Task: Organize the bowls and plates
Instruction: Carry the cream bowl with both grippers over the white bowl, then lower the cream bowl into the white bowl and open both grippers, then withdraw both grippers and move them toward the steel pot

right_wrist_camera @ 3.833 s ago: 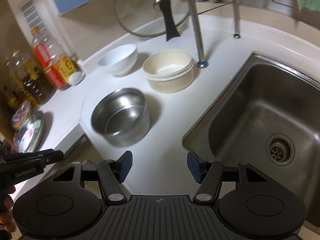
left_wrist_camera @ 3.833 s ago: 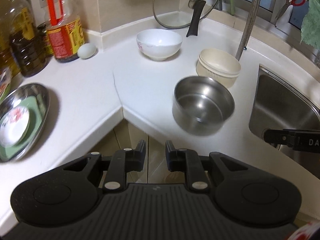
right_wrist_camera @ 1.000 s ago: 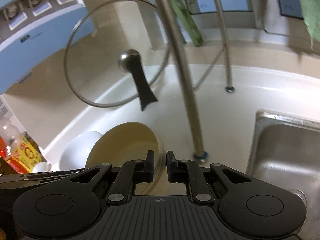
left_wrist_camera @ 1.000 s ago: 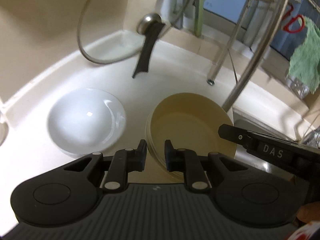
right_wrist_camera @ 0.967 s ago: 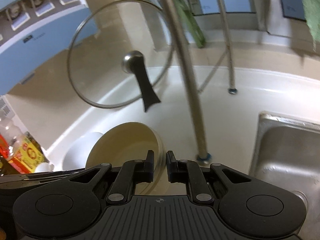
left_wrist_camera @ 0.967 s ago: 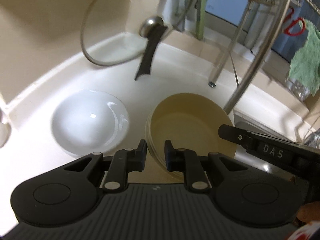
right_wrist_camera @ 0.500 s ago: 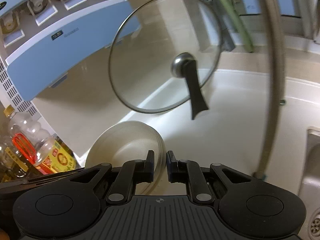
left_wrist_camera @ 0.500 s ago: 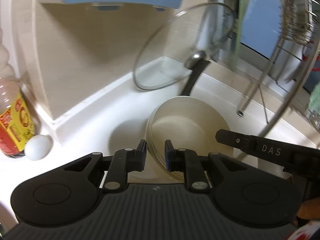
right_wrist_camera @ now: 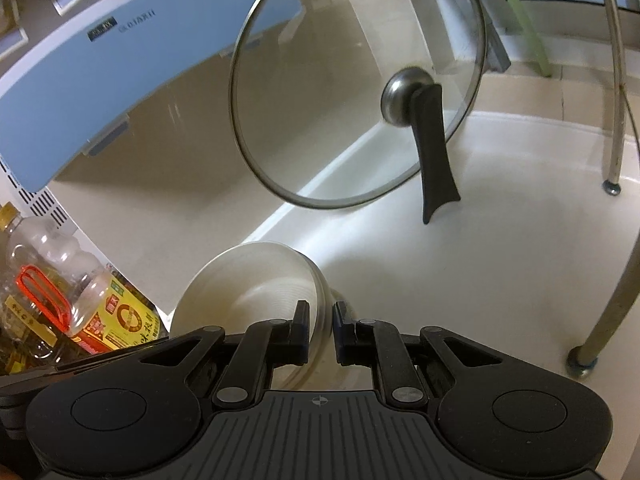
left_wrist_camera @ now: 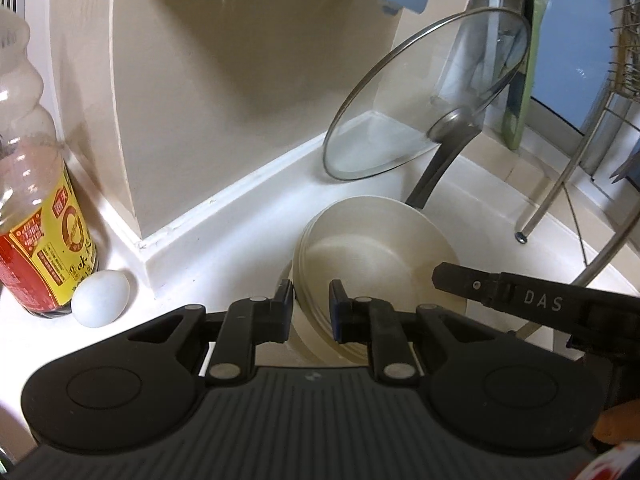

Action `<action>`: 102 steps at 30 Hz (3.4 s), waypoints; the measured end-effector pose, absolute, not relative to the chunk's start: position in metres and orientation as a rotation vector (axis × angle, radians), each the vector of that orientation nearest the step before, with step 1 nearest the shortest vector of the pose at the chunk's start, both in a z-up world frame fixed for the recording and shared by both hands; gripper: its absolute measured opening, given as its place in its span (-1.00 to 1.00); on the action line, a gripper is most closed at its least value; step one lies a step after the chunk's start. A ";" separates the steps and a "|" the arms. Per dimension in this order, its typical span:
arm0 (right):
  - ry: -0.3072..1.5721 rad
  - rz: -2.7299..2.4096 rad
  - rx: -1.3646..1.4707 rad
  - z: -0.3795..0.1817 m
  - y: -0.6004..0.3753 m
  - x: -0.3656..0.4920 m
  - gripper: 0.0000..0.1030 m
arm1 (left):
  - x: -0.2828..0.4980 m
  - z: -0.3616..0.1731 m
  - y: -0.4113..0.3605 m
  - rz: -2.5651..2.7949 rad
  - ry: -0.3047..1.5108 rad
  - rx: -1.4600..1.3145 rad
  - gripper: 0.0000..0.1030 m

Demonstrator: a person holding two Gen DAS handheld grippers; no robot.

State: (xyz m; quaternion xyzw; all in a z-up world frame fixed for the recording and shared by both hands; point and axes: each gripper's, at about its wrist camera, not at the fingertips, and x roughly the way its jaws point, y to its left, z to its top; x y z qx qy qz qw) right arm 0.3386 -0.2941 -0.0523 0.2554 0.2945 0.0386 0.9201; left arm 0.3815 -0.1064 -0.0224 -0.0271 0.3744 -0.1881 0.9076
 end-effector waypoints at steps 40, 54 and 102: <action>0.629 0.046 0.563 -0.058 -0.296 0.342 -0.08 | 0.382 -0.027 -0.102 -0.401 0.779 -0.050 -0.65; 0.571 0.088 0.496 -0.028 -0.304 0.250 0.35 | 0.289 0.000 -0.087 -0.402 0.681 0.036 -0.51; 0.779 0.192 0.290 -0.088 -0.291 0.034 0.43 | 0.049 -0.052 -0.095 -0.262 0.836 0.059 -0.44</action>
